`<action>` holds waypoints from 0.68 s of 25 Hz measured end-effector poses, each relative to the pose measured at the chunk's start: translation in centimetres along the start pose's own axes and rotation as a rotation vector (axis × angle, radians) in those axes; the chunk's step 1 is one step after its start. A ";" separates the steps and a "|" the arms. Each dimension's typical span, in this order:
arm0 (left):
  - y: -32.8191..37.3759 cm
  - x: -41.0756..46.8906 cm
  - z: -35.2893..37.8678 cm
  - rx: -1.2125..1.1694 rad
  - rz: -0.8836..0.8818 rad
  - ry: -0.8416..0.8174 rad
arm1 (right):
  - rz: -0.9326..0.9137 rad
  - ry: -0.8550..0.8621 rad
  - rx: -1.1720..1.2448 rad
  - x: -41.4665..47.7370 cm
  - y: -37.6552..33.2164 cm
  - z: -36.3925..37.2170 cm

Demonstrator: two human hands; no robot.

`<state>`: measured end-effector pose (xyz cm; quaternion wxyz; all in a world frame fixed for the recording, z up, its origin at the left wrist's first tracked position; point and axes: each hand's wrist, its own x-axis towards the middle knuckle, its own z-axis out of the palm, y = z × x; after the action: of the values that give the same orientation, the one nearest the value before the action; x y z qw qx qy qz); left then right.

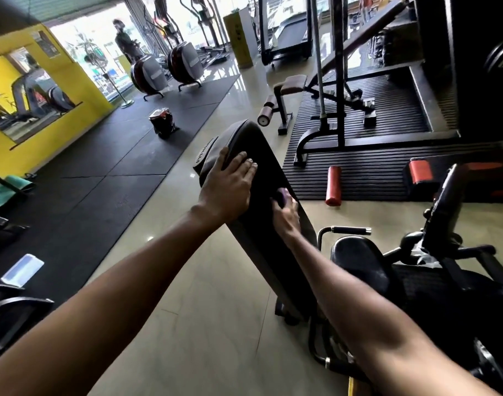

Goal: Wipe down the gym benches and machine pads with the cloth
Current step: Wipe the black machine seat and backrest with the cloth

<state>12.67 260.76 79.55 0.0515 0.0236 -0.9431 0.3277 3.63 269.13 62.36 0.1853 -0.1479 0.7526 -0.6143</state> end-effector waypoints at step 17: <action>1.8 2.2 0.7 0.297 -0.020 -0.133 | -0.274 0.151 0.168 5.6 -4.8 0.7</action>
<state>10.28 261.68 78.18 -0.0119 0.0620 -0.8854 0.4605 -1.06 265.02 66.41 0.0545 -0.1866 0.6833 -0.7038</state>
